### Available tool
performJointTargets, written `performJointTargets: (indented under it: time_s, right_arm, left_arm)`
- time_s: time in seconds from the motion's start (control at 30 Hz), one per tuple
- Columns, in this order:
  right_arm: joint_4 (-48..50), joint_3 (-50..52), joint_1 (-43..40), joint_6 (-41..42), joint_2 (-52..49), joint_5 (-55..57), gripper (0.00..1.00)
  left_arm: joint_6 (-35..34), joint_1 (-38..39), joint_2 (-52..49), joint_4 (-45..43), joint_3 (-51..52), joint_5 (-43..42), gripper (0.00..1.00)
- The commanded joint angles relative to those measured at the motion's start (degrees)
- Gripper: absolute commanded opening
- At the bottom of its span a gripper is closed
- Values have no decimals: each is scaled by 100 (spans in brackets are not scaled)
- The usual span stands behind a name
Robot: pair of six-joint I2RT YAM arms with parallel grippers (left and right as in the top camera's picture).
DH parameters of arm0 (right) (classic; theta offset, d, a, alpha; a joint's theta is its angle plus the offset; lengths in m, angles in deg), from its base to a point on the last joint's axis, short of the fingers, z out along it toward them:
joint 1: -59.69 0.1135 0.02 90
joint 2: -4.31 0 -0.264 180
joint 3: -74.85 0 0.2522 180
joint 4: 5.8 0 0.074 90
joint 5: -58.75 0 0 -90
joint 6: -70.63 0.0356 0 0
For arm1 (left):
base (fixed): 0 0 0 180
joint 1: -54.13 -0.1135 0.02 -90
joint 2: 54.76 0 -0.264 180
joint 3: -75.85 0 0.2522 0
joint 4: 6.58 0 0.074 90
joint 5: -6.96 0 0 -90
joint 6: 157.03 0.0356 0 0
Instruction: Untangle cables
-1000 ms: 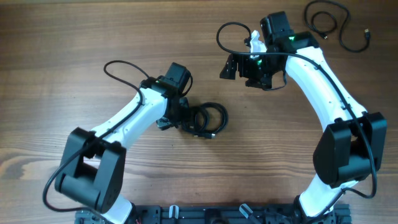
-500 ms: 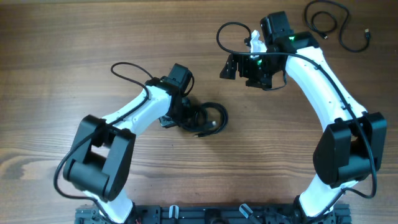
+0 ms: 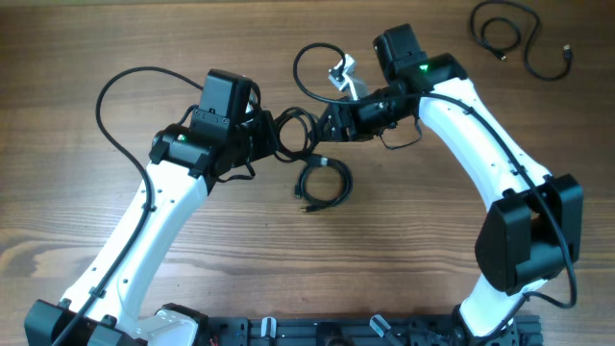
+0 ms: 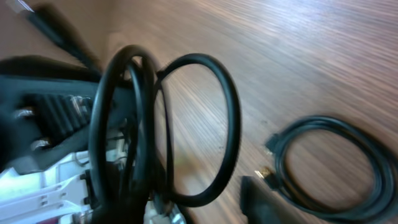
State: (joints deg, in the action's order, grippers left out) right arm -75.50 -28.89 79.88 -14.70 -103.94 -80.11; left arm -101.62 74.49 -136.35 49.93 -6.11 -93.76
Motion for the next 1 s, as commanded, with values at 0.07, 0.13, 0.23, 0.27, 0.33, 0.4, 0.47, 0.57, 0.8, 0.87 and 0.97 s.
performJointTargets:
  time_s: [0.07, 0.13, 0.23, 0.27, 0.33, 0.4, 0.47, 0.57, 0.8, 0.87, 0.97]
  right_arm:
    - [155, 37, 125, 481, -17, 780, 4]
    - [184, 37, 122, 1373, -17, 1998, 4]
    - [17, 37, 120, 2754, -17, 3947, 4]
    - [48, 37, 118, 2752, -17, 3936, 4]
    - [122, 37, 118, 2953, -17, 3939, 4]
    - [190, 37, 118, 3233, -17, 3821, 4]
    - [531, 37, 118, 3119, -17, 2859, 4]
    - [1180, 37, 120, 2957, -17, 1091, 4]
    - [1403, 37, 280, 2612, -17, -245, 4]
    - [1604, 37, 378, 2529, -17, -706, 4]
    - [2098, 37, 568, 2533, -17, -1585, 4]
  left_arm:
    - [72, 35, 7, -146, -72, -833, 4]
    - [70, -76, 7, -87, -72, -739, 4]
    - [-87, -470, 4, 442, -72, 378, 22]
    - [-76, -619, 4, 601, -72, 487, 24]
    - [-76, -881, 4, 774, -72, 485, 30]
    - [-81, -1003, 4, 804, -70, 457, 38]
    - [-74, -997, 4, 787, -70, -33, 42]
    - [-7, -999, 4, 612, -70, -914, 67]
    - [313, -997, 4, 313, -70, -2155, 79]
    - [166, -997, -9, 313, -70, -2155, 78]
    - [114, -992, -195, 315, -70, -1998, 70]
